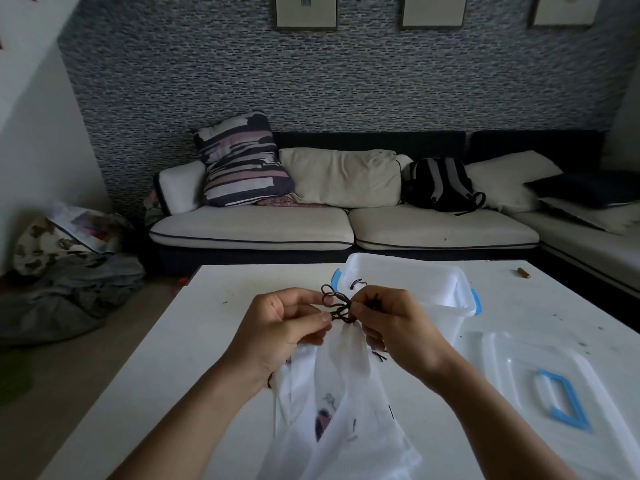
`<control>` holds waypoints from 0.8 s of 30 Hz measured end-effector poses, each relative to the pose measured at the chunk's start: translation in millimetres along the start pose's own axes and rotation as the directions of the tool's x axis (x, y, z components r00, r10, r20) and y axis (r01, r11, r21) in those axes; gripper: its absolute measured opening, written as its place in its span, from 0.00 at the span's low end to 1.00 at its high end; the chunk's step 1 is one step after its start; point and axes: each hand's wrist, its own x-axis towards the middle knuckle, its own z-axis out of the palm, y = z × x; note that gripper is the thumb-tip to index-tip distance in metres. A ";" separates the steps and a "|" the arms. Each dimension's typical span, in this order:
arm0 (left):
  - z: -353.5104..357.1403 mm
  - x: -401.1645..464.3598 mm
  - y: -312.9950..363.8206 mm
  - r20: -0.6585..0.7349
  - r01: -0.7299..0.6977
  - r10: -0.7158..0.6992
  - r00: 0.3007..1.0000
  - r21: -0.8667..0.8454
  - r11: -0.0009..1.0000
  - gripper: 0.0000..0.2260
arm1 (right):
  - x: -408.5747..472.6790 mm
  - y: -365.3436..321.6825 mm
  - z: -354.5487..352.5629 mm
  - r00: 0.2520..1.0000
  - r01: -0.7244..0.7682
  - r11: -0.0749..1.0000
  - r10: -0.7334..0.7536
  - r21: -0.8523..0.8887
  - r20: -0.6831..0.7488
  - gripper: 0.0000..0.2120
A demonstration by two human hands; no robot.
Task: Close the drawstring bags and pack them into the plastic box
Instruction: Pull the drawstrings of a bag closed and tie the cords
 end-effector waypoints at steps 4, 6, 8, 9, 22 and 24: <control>5.3 -1.2 -2.4 -0.007 -0.003 0.003 1.000 0.040 0.999 0.12 | 0.0 2.1 3.8 1.000 0.001 1.000 -0.001 0.022 0.011 0.10; 3.8 -2.5 -2.0 0.047 -0.036 0.029 0.998 0.138 0.990 0.13 | 0.7 2.8 4.8 1.000 0.006 1.000 -0.006 -0.005 0.008 0.11; 0.3 -2.9 -4.2 0.079 -0.126 0.105 0.991 0.350 0.928 0.10 | 1.2 4.1 3.6 1.000 0.015 0.997 -0.015 -0.075 0.004 0.12; -1.0 -2.9 -5.7 0.088 -0.178 0.155 0.984 0.462 0.869 0.09 | 1.3 4.8 2.8 1.000 0.016 0.994 -0.016 -0.112 0.002 0.12; 3.9 -13.3 -5.7 -0.001 -0.589 0.762 0.648 0.632 0.503 0.07 | 4.8 11.0 6.0 0.999 -0.002 0.989 -0.004 -0.147 -0.042 0.14; 11.9 -12.7 -11.9 0.066 -0.617 0.774 0.630 0.647 0.447 0.02 | 5.0 10.9 8.7 0.999 0.024 0.991 -0.028 -0.134 -0.023 0.12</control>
